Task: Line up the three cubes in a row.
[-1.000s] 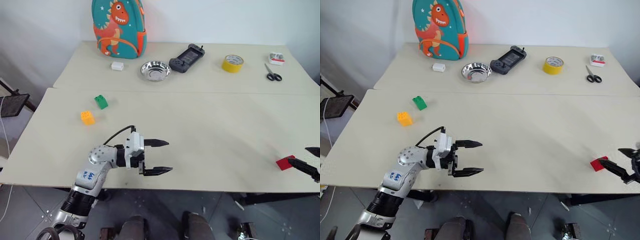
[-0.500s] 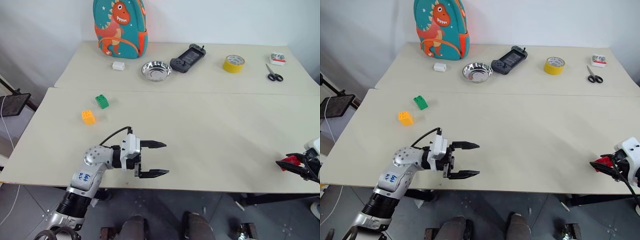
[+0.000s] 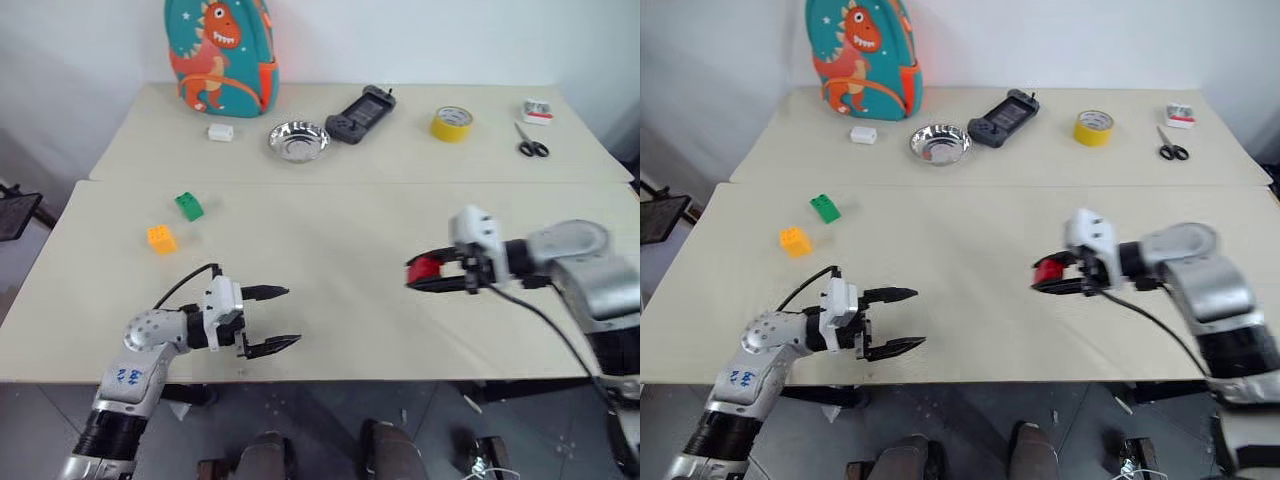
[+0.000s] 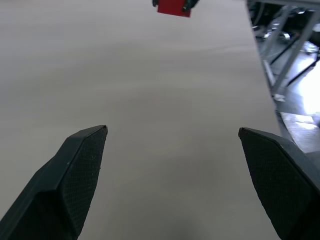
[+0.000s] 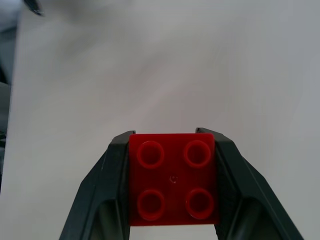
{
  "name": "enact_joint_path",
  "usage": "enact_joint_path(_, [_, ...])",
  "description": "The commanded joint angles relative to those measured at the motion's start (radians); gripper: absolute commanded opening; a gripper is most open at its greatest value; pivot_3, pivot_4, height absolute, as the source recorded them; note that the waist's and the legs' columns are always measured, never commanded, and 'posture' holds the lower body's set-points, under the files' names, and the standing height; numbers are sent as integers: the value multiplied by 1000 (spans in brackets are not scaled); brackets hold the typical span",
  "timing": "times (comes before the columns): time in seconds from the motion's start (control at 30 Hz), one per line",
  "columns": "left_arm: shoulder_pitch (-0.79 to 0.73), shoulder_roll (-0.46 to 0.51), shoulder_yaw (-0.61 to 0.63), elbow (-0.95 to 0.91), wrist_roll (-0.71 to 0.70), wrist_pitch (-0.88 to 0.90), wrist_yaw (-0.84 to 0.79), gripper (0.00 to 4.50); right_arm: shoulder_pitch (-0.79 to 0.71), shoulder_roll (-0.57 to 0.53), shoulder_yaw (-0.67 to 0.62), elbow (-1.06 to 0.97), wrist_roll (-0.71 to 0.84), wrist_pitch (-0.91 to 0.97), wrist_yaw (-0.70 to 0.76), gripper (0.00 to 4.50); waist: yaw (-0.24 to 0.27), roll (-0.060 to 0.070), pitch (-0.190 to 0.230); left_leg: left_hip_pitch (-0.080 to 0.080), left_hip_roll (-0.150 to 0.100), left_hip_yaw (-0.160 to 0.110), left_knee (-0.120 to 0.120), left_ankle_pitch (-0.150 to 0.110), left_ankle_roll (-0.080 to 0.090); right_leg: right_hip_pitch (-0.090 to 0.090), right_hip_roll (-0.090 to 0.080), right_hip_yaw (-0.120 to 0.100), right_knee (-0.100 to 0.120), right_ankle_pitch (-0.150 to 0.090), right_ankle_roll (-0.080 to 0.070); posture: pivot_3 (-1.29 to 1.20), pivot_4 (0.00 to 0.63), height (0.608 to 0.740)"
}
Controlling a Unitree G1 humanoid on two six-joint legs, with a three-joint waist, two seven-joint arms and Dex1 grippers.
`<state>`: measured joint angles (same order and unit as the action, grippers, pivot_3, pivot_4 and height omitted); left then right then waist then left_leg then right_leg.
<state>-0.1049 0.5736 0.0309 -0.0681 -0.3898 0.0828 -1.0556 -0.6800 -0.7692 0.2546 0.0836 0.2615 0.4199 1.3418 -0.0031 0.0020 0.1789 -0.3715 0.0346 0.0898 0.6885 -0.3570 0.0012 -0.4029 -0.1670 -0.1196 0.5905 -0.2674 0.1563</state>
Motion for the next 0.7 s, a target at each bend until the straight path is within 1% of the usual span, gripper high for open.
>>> enact_joint_path(0.03, [44, 16, 46, -65, -18, -3, 27, 4500, -80, 70, 74, 117, -108, -93, -22, 1527, 4, 0, 0, -2, 0, 0, 2, -1, 0, -1, 0, 0, 0, 0, 0, 0, 150, 740])
enact_joint_path(0.13, [81, 20, 78, -98, -22, 4, 61, 4500, -133, 136, 123, 203, -165, -130, -28, 1527, 3, 0, 0, -5, 0, 1, 4, -2, 1, -3, 0, -1, 0, 1, 1, 0, 150, 740])
enact_joint_path(0.37, [113, 18, 93, -144, -26, 15, 102, 4500, -150, 175, 140, 244, -206, -130, -23, 1527, -5, 0, 0, -2, 1, 3, 4, -2, 1, -3, 0, -1, 2, 1, 1, 0, 150, 740])
enact_joint_path(0.43, [126, 23, 104, -155, -29, 20, 111, 4500, -144, 191, 132, 238, -205, -105, -40, 2265, -5, 0, 0, -2, 1, 3, 4, -2, 1, -3, 0, 0, 2, 1, 1, 0, 150, 740])
enact_joint_path(0.5, [138, 27, 115, -165, -31, 30, 124, 4500, -138, 200, 119, 224, -198, -91, -41, 2770, -6, 0, 0, -2, 1, 3, 4, -2, 1, -3, 0, 0, 3, 1, 1, 0, 150, 740])
enact_joint_path(0.53, [146, 28, 125, -171, -34, 34, 131, 4500, -141, 198, 107, 219, -197, -94, -46, 3091, -7, 0, 0, -2, 1, 3, 4, -2, 0, -3, 0, 0, 3, 1, 1, 0, 150, 740])
enact_joint_path(0.6, [172, 27, 154, -179, -33, 29, 150, 4500, -139, 193, 56, 212, -168, -151, -52, 3853, -11, 0, 0, -2, 1, 3, 4, -2, 0, -3, 0, 0, 3, 1, 1, 0, 150, 740])
enact_joint_path(0.67, [205, 25, 183, -189, -34, 26, 167, 4500, -115, 188, -9, 199, -115, -257, -38, 4494, -11, 0, 0, -2, 1, 3, 4, -2, 0, -3, 0, 0, 2, 1, 1, 0, 150, 740])
enact_joint_path(0.7, [219, 17, 203, -190, -34, 20, 184, 4500, -95, 191, -49, 195, -77, -309, -24, 4494, -11, 0, 0, -2, 1, 3, 4, -2, 0, -3, 0, 0, 2, 1, 1, 0, 150, 740])
